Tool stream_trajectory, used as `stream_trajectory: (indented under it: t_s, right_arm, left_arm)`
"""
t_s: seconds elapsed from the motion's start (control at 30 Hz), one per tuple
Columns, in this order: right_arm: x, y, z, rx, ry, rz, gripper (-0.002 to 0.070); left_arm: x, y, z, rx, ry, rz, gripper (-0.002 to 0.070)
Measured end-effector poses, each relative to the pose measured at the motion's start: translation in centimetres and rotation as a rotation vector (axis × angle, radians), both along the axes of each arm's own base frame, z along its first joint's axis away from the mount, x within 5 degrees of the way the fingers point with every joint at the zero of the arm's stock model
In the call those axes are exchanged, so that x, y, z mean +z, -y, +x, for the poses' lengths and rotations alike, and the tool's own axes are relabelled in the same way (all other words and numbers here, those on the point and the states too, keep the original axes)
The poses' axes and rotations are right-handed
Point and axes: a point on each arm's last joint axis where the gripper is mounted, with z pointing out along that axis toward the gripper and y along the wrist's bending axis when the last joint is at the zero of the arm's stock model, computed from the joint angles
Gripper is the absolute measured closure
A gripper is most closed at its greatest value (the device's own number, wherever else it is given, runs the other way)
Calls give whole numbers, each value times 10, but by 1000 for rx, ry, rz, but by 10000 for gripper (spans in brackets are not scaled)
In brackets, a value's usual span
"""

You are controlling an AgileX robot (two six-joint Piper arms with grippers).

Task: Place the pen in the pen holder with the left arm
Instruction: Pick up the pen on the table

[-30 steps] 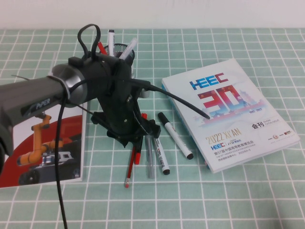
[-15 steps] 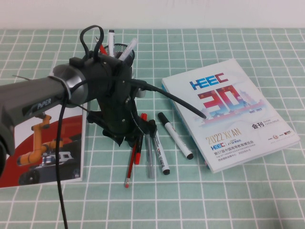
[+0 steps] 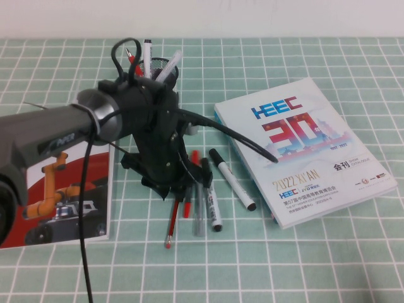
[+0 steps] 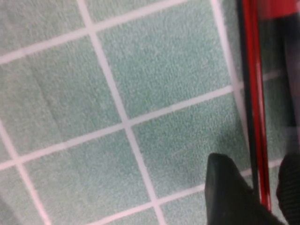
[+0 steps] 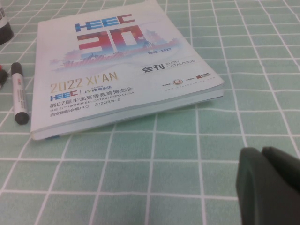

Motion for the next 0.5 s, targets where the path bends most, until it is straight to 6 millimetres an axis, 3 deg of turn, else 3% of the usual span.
stream_trajectory:
  t_s: [0.5]
  right_arm:
    - [0, 0, 0, 0, 0, -2, 696]
  left_arm:
    - [-6, 2, 0, -7, -12, 8, 470]
